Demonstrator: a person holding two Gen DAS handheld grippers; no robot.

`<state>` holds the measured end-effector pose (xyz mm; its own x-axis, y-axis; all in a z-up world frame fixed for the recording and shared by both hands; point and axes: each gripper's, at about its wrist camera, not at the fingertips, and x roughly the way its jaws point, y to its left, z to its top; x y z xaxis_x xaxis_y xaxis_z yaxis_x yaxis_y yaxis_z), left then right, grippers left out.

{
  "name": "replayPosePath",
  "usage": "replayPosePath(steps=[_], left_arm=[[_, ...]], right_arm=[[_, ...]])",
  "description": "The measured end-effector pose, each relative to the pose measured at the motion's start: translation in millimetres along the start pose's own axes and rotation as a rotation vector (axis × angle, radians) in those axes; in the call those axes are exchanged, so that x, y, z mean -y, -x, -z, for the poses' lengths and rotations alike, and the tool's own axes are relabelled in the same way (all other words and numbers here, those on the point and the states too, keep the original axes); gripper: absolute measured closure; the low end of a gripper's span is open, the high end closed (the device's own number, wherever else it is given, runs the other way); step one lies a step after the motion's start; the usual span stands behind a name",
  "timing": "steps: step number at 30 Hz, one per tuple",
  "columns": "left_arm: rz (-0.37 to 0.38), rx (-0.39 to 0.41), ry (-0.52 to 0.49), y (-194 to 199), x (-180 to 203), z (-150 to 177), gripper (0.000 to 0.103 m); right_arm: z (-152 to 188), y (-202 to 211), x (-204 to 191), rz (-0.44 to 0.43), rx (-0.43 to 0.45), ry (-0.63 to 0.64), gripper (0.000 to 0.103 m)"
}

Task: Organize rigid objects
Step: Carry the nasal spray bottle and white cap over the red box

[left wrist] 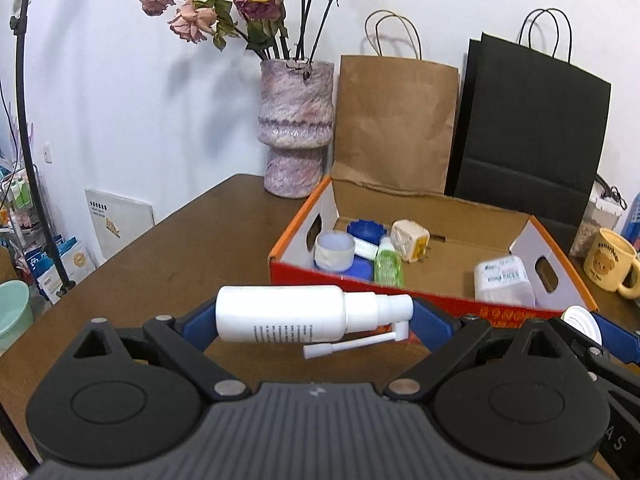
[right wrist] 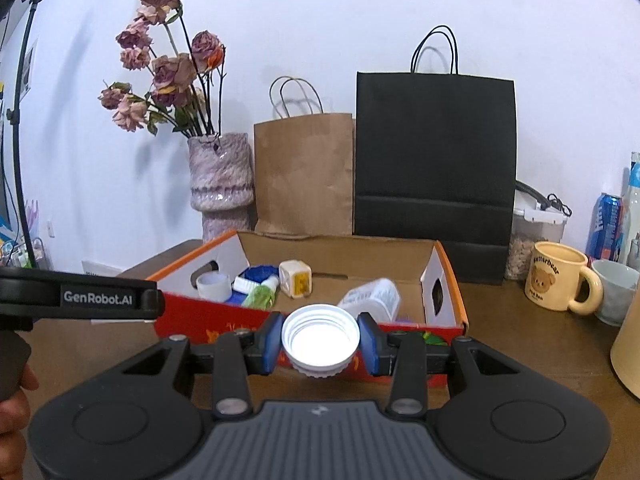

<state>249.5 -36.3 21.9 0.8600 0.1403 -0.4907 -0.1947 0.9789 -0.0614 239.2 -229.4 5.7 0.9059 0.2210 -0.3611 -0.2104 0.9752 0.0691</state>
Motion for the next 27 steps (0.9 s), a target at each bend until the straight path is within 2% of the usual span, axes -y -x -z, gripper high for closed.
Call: replayPosePath(steps=[8, 27], left_arm=[[0.013, 0.040, 0.010, -12.4, 3.3, -18.4, 0.004], [0.014, 0.076, -0.007, -58.4, 23.1, -46.3, 0.004]], right_arm=[[-12.2, -19.3, -0.4, 0.031, 0.031, -0.005, 0.064], [-29.1, -72.2, 5.8, 0.049, 0.049, -0.032, 0.064]])
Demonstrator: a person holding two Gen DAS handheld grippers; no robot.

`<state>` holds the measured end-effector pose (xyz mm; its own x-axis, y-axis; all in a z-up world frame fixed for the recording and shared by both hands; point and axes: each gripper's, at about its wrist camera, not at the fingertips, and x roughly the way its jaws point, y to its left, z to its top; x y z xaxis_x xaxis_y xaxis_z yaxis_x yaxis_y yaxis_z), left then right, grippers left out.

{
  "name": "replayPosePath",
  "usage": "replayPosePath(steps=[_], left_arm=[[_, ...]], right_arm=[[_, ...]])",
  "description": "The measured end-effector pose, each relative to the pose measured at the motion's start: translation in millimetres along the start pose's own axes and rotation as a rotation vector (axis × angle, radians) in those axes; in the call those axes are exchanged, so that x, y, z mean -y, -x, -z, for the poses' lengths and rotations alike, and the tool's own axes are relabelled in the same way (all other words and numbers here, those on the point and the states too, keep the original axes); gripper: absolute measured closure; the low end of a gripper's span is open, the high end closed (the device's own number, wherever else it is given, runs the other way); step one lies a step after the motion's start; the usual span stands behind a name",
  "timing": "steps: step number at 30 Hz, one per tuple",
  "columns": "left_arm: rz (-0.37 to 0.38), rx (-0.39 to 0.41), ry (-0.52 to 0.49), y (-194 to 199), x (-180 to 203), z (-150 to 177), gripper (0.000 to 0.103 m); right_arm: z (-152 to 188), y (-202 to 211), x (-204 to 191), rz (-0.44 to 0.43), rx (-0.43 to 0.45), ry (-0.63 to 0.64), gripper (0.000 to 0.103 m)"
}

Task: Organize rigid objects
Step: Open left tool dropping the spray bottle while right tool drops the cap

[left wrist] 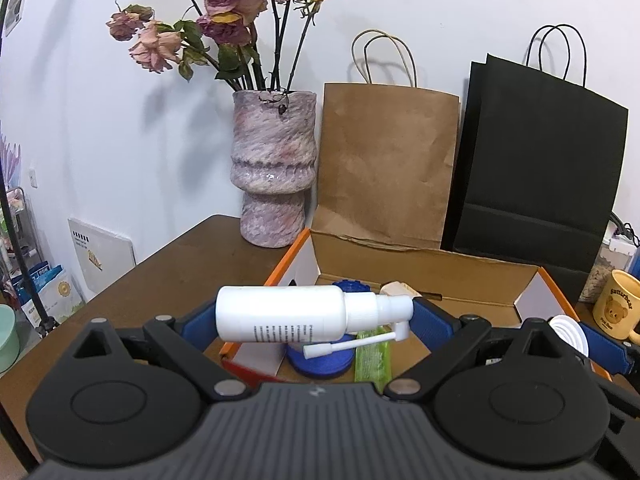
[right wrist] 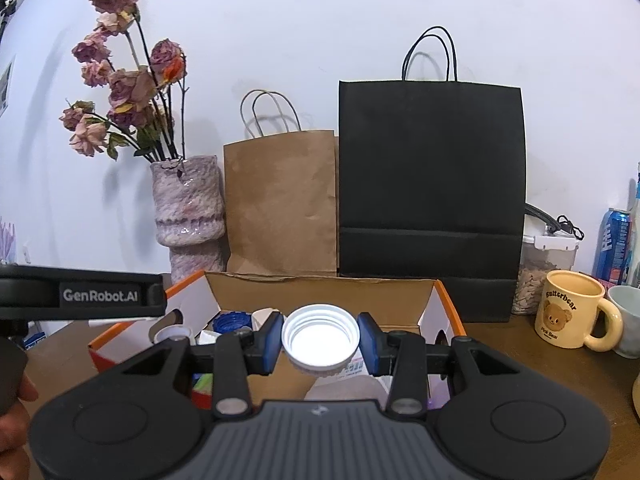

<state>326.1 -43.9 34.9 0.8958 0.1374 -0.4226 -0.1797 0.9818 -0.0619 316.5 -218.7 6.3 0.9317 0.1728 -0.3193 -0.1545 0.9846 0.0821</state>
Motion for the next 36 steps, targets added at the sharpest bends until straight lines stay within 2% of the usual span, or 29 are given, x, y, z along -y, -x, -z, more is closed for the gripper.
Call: replayPosePath(steps=[17, 26, 28, 29, 30, 36], left_arm=[[0.017, 0.006, -0.061, -61.7, 19.2, -14.2, 0.004], [0.023, -0.019, -0.074, -77.3, 16.8, -13.9, 0.003], [0.023, -0.018, -0.076, -77.6, 15.5, -14.0, 0.000], [0.016, -0.011, -0.076, -76.8, 14.8, -14.3, 0.000], [0.013, -0.008, -0.076, -76.1, 13.9, -15.2, 0.000], [0.015, -0.010, -0.056, -75.1, 8.0, -19.6, 0.000]], right_arm=[[-4.5, -62.9, 13.3, 0.026, -0.036, 0.012, 0.064], [-1.4, -70.2, 14.5, 0.030, -0.052, 0.015, 0.063], [-1.1, -68.9, 15.5, 0.025, -0.055, 0.014, 0.041], [-1.0, -67.4, 15.8, 0.027, -0.046, 0.013, 0.017], [-1.1, -65.4, 16.3, 0.032, -0.033, 0.012, 0.000], [-4.5, -58.4, 20.0, 0.052, 0.000, -0.003, 0.000]])
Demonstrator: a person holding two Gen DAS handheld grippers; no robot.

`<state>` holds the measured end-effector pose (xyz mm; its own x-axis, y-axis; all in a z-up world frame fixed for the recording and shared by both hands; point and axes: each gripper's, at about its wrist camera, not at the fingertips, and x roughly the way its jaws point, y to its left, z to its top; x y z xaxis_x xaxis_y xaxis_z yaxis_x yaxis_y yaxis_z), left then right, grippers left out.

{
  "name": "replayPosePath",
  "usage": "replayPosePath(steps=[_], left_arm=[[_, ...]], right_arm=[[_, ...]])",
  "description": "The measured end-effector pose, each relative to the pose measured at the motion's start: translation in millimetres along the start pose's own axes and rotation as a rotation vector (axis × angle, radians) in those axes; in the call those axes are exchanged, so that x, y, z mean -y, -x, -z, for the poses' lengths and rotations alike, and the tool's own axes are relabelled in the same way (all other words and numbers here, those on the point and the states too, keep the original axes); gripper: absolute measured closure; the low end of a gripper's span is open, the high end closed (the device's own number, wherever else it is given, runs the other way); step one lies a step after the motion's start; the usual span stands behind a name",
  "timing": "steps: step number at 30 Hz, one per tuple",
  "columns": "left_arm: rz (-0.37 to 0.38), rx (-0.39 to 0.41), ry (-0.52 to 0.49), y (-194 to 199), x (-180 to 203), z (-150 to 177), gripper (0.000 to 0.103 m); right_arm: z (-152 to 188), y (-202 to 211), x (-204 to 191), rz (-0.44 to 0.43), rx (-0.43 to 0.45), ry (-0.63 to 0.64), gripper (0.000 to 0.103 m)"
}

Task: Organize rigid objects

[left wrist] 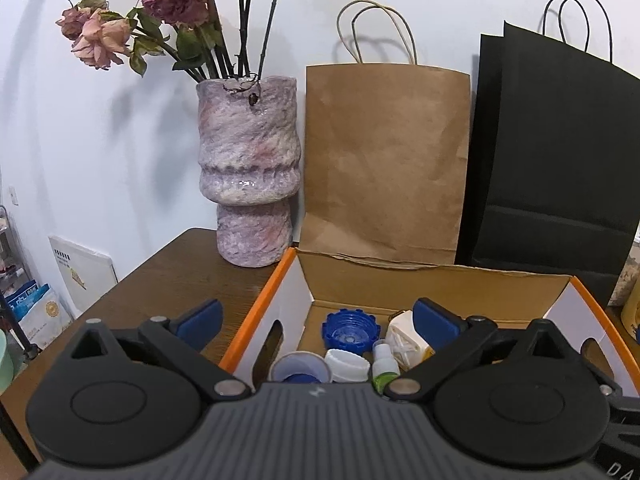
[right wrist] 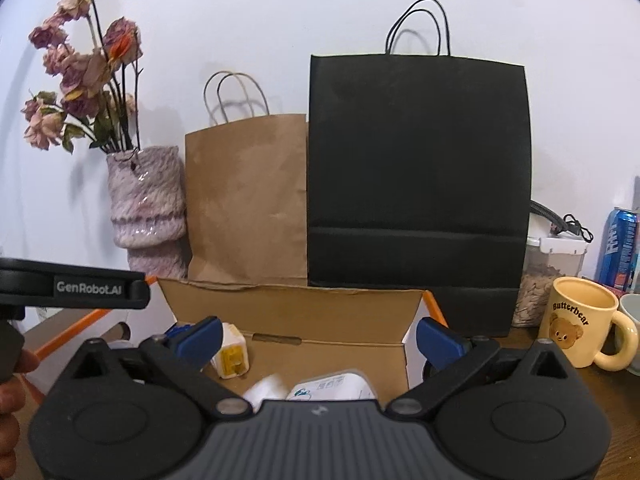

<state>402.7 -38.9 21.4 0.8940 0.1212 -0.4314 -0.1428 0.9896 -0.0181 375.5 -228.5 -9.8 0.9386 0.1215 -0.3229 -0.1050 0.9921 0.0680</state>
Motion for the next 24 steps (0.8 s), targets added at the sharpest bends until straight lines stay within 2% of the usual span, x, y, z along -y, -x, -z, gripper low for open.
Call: replayPosePath(steps=[9, 17, 24], left_arm=[[0.027, 0.013, -0.010, 20.6, -5.6, -1.9, 0.000], [0.048, 0.037, -0.019, 58.9, -16.9, 2.8, 0.000], [0.063, 0.028, -0.037, 97.9, -31.2, 16.6, 0.000]], right_arm=[[-3.6, 18.4, -2.7, 0.008, 0.012, 0.014, 0.000], [-2.8, 60.3, -4.0, 0.006, 0.027, 0.028, 0.000], [1.2, 104.7, -6.1, 0.006, 0.032, 0.037, 0.000]])
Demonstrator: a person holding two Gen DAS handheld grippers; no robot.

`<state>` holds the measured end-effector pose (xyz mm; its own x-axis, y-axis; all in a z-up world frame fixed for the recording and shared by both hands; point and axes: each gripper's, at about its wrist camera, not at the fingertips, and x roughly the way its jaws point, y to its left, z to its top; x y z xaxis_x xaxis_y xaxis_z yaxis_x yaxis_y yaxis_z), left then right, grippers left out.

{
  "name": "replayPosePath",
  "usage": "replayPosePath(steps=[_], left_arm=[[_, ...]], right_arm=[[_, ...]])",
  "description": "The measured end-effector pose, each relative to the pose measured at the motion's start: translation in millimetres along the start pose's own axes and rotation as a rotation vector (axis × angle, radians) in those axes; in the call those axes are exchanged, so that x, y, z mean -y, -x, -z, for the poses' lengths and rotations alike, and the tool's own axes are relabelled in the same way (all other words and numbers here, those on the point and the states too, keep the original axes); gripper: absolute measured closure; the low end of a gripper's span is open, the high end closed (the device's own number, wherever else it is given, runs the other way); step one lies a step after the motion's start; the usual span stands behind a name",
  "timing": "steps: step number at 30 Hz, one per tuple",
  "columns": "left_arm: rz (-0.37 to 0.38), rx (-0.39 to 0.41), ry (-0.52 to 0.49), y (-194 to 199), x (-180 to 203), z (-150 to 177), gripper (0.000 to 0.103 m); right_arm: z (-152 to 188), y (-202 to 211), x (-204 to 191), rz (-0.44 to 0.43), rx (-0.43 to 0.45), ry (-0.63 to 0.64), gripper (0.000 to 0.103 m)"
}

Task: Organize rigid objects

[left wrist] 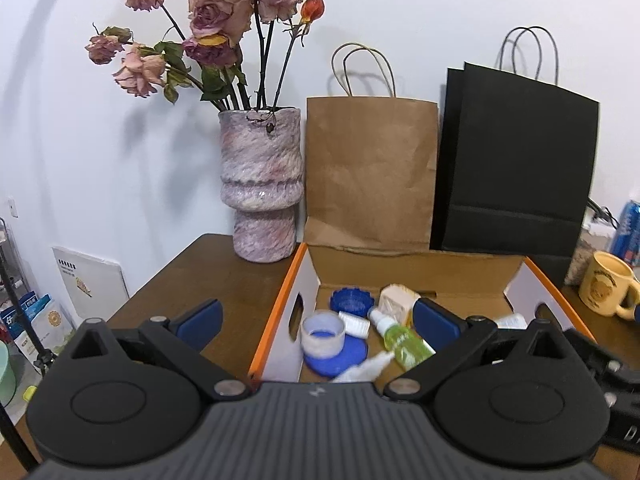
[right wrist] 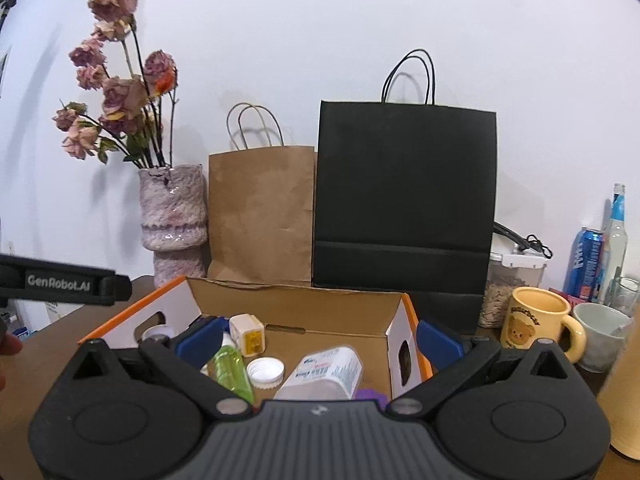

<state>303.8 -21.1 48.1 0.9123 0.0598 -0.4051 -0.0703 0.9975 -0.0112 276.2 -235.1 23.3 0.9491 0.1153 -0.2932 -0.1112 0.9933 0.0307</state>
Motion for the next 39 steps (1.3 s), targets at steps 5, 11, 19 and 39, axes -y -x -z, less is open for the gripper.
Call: replayPosePath(steps=[5, 11, 19, 39], left_arm=[[0.007, 0.019, 0.000, 33.6, -7.0, 8.7, 0.000], [0.027, 0.022, 0.000, 76.6, -14.9, 22.0, 0.000], [0.033, -0.032, -0.014, 118.3, -24.2, 54.5, 0.000], [0.089, -0.100, -0.074, 188.2, -28.4, 109.8, 0.000]], right_arm=[[0.4, 34.2, -0.6, -0.008, 0.000, 0.001, 0.000], [8.2, 77.8, 0.2, -0.020, -0.024, -0.018, 0.000], [31.6, 125.5, 3.1, 0.013, -0.083, -0.025, 0.000], [59.5, 195.4, -9.1, -0.006, -0.155, -0.015, 0.000]])
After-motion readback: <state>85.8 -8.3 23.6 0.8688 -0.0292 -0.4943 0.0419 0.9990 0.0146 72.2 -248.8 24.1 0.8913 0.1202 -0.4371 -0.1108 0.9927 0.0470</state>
